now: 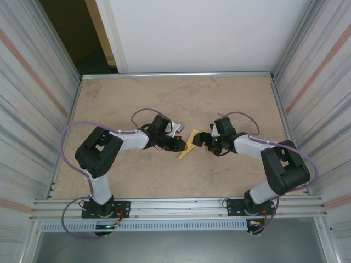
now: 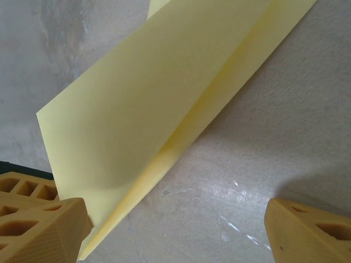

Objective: Fold a paper plane with a square sheet of paper (pick it up from the middle)
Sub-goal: Fold the wing for the fifth time at the center of the table.

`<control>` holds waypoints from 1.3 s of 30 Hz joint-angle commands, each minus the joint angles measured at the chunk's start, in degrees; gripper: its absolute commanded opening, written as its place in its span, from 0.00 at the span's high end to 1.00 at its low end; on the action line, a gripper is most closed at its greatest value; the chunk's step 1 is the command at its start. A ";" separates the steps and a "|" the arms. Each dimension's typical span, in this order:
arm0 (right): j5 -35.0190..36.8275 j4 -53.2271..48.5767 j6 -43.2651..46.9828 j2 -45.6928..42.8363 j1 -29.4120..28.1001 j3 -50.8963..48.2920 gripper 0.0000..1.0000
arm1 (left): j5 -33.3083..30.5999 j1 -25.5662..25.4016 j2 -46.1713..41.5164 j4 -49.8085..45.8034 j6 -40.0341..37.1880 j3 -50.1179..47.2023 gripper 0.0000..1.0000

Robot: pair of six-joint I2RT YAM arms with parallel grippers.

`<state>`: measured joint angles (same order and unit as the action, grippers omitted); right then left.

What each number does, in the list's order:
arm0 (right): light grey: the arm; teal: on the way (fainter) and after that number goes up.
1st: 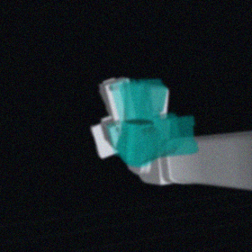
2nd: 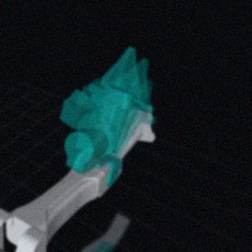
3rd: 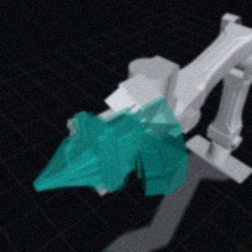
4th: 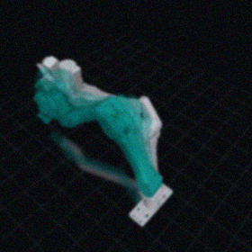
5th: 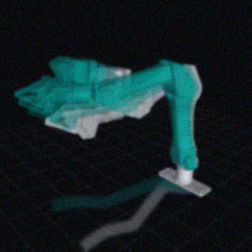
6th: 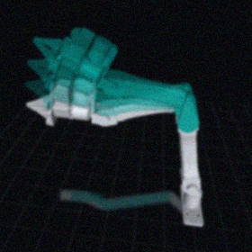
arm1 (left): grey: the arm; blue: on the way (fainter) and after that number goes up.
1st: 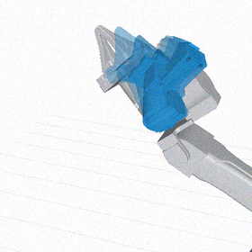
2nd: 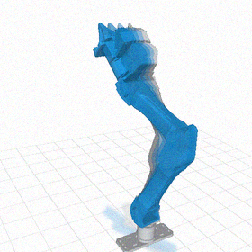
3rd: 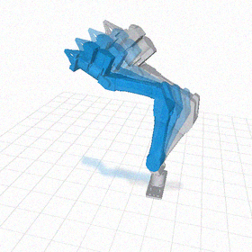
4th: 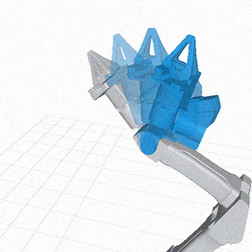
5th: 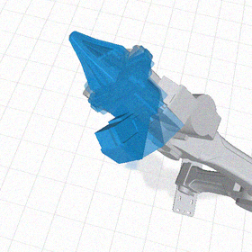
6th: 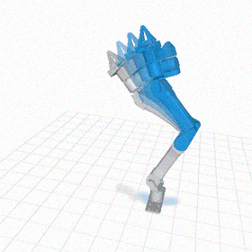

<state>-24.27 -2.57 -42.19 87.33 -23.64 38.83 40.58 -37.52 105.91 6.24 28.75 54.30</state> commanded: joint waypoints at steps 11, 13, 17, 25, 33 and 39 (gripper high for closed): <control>2.11 -1.65 4.05 7.34 -2.02 6.35 0.23 | 2.83 0.81 3.71 6.92 7.70 -1.99 1.00; 2.63 -2.17 4.14 8.13 -2.20 6.82 0.24 | 3.10 0.81 4.03 7.53 8.37 -2.21 1.00; 3.74 -3.42 3.39 9.93 -2.29 7.90 0.27 | 3.17 1.00 4.77 8.55 9.38 -2.87 1.00; 6.17 -7.05 2.08 13.76 -2.93 10.04 0.31 | 3.19 1.16 5.05 10.10 10.50 -3.90 0.98; 9.50 -12.46 0.41 18.44 -3.78 13.98 0.32 | 2.63 1.21 4.00 10.85 10.38 -4.91 0.91; 10.50 -14.60 -0.78 20.72 -3.80 15.67 0.32 | 1.45 1.21 0.90 8.44 9.02 -5.16 0.82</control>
<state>-18.65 -20.67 -42.22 100.84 -26.24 56.21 42.24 -36.69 109.62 16.34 38.83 49.80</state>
